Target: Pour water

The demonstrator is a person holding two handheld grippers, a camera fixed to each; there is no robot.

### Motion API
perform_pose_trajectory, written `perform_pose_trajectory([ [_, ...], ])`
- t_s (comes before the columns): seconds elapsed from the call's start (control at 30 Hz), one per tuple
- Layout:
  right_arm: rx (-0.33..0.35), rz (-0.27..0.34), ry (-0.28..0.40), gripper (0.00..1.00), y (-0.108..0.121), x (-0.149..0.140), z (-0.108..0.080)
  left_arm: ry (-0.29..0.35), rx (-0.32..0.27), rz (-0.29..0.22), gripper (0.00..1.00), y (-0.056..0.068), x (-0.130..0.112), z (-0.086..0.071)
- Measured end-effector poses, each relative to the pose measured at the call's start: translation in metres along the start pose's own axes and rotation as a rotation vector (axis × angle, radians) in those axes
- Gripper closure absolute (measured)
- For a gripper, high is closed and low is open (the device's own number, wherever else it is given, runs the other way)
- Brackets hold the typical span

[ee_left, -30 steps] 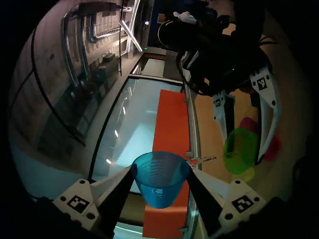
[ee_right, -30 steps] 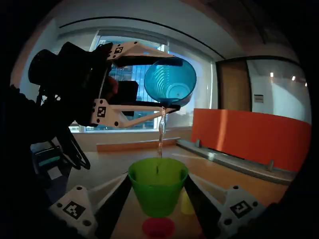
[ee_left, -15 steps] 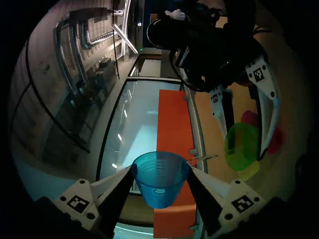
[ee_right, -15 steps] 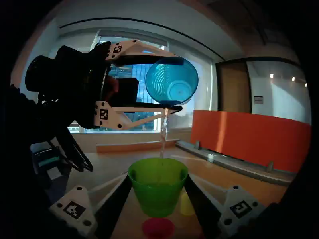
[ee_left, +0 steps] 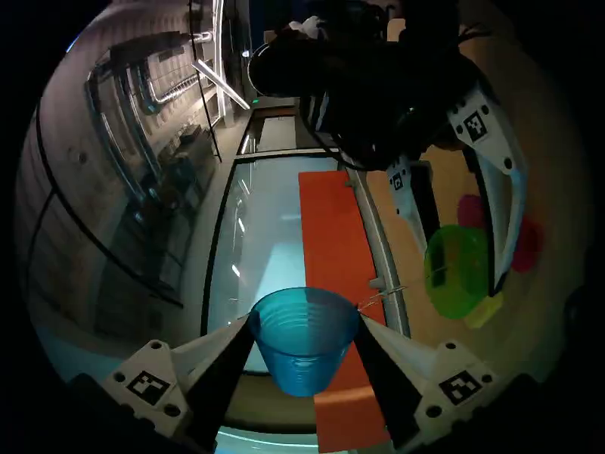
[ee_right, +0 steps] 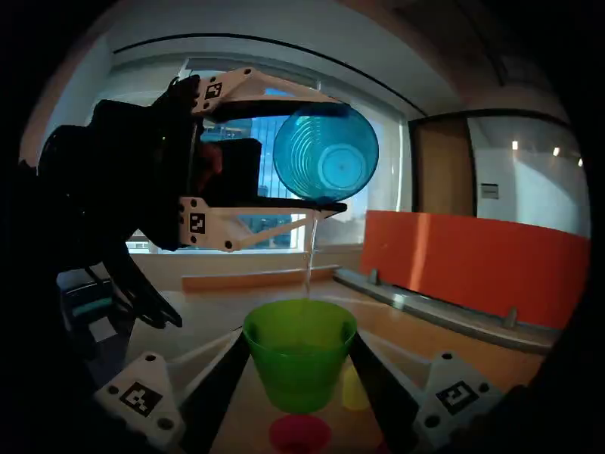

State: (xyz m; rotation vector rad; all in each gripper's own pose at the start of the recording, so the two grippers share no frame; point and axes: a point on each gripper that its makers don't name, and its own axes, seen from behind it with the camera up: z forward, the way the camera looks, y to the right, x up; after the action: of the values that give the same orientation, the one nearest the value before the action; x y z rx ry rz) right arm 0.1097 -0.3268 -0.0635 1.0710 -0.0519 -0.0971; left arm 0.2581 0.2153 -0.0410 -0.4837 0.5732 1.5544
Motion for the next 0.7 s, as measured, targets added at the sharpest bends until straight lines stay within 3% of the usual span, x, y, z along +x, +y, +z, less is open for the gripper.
perform_pose_trajectory([
  [0.4, -0.001, -0.003, 0.002, 0.11, 0.0011, 0.0013, 0.0008, 0.006, 0.011, 0.056, 0.12, -0.0001, 0.0046, -0.0008],
  [0.7, -0.003, -0.004, 0.004, 0.11, 0.0013, 0.0024, 0.0012, 0.005, 0.016, 0.034, 0.12, -0.0056, 0.0005, 0.0007],
])
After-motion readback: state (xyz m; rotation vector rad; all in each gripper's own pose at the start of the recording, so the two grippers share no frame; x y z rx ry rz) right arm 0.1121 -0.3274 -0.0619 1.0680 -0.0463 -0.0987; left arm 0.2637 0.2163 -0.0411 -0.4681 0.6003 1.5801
